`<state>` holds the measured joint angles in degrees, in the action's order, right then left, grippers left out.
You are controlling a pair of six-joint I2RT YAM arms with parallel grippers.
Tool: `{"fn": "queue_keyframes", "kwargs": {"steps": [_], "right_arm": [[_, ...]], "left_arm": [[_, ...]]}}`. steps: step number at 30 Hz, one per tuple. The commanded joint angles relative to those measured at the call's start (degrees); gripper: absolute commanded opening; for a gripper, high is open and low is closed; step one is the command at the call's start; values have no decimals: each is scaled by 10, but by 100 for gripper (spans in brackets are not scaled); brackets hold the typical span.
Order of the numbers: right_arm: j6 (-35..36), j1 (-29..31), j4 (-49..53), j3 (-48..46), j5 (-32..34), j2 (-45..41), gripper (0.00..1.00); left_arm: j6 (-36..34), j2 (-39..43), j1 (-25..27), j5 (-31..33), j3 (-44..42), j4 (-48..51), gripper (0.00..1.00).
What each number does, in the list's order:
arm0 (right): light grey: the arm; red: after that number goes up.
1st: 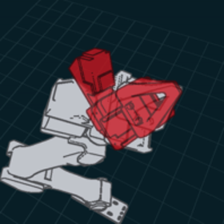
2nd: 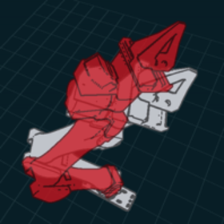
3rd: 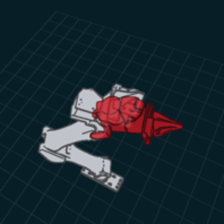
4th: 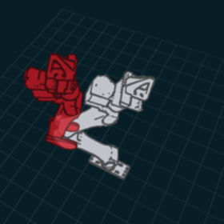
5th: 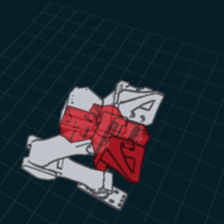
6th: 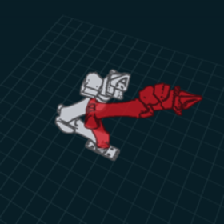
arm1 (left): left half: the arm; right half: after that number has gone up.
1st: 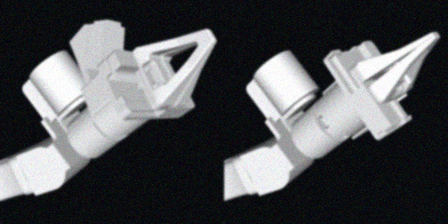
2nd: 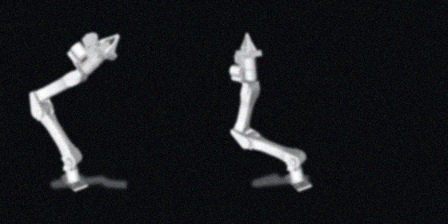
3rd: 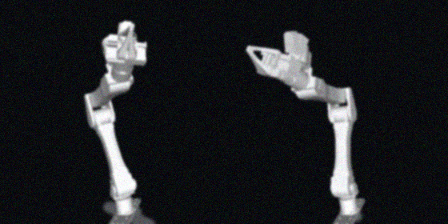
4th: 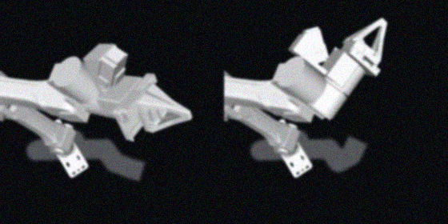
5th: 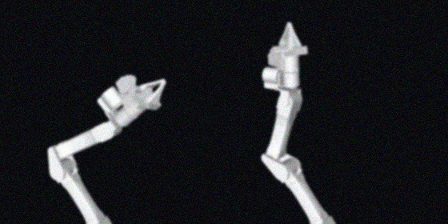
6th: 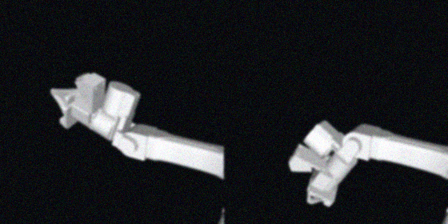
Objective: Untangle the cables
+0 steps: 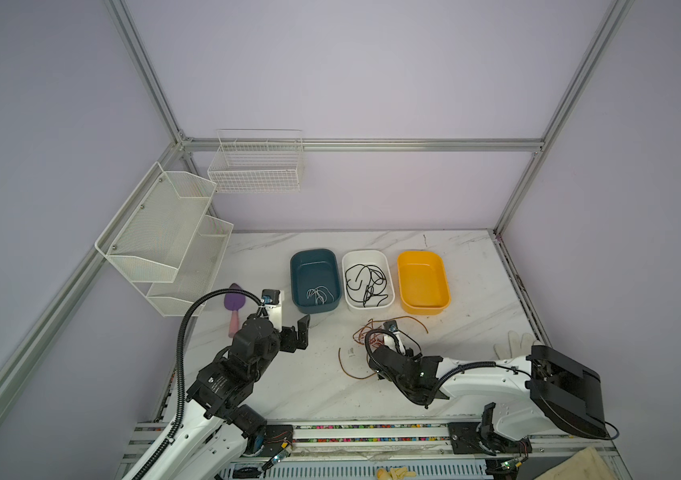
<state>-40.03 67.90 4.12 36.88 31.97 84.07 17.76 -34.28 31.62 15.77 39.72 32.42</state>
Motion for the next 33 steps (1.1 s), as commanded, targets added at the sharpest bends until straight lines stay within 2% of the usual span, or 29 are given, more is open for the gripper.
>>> {"fn": "queue_keyframes", "kwargs": {"steps": [1,8,17,25,33], "right_arm": [[-7,3,7,7,13,17,36],[-8,3,-2,4,11,27,27],[11,3,-31,-19,-4,-16,9],[48,3,-46,-41,-41,-116,0],[87,3,-35,-32,-73,-230,0]], "left_arm": [[-9,2,-1,-5,-8,-10,100],[-9,1,-1,-7,-8,-11,100],[-10,-2,-1,-7,-8,-10,100],[-9,-3,-1,-7,-8,-10,100],[-9,-4,-1,-11,-8,-10,100]]}}
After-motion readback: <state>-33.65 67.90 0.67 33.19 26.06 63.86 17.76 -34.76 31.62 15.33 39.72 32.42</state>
